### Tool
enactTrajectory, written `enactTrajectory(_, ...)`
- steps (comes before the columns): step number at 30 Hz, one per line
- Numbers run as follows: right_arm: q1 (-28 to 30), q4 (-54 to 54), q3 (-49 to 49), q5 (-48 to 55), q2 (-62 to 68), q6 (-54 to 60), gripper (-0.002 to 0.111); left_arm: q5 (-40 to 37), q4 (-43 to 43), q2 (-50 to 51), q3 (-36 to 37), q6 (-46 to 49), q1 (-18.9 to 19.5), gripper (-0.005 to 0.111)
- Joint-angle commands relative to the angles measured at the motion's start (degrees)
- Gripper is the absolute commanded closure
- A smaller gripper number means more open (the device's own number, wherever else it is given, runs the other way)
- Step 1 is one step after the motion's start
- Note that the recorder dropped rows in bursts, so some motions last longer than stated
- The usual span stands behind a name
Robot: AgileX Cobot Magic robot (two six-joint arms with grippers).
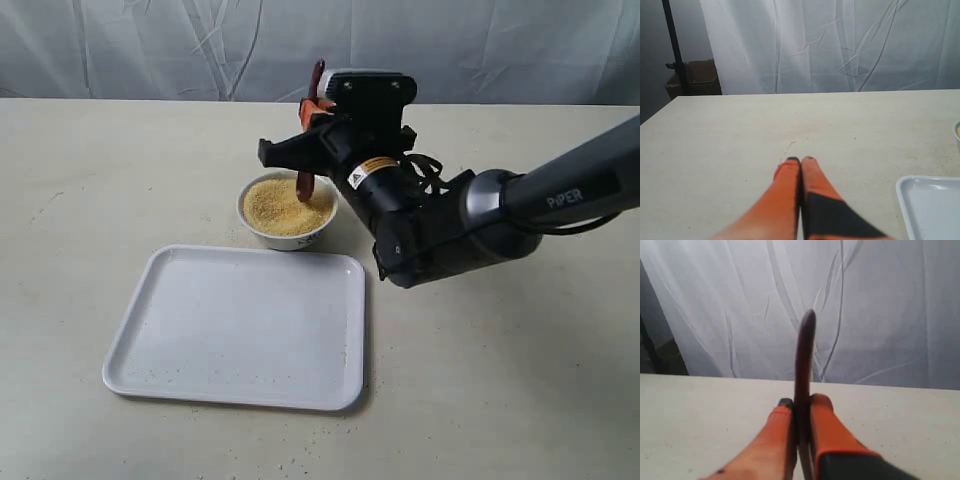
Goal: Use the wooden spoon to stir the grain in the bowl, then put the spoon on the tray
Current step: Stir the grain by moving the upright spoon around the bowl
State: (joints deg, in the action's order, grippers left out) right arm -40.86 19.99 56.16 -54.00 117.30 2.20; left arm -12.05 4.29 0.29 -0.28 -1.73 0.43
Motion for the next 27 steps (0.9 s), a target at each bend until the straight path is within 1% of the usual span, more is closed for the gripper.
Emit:
enactTrajectory(1,0.2,-0.4,1.0,4.6,-0.3,5.7,0.109,0.2,-0.2,-0.3,0.3,-0.2,0.0,0.106)
enactTrajectory(4,0.2,-0.6,1.3,6.1,1.5,5.5,0.109,0.2,-0.2,-0.3,0.3,-0.2,0.0,0.106)
enactTrajectory(5,0.2,-1.2,1.3,6.1,2.0,3.4,0.109,0.2,-0.2,-0.3,0.3,-0.2,0.0,0.106)
enactTrajectory(8,0.1,-8.1,1.3,6.5,2.6,-4.2,0.109,0.2,-0.2,-0.3,0.3,-0.2,0.0,0.106)
enactTrajectory(10,0.1,-9.7,1.3,5.8,2.4,-6.0,0.109,0.2,-0.2,-0.3,0.3,-0.2,0.0,0.106)
enactTrajectory(15,0.2,-8.2,1.3,5.7,-1.2,-5.9,0.109,0.3,-0.2,-0.3,0.3,-0.2,0.0,0.106)
enactTrajectory(19,0.2,-7.6,1.3,5.9,-4.3,-1.8,0.109,0.3,-0.2,-0.3,0.3,-0.2,0.0,0.106)
enactTrajectory(22,0.2,-7.0,1.3,6.0,-4.2,-1.4,0.109,0.3,-0.2,-0.3,0.3,-0.2,0.0,0.106)
enactTrajectory(27,0.2,-0.8,1.3,5.8,-1.5,1.3,0.109,0.3,-0.2,-0.3,0.3,-0.2,0.0,0.106)
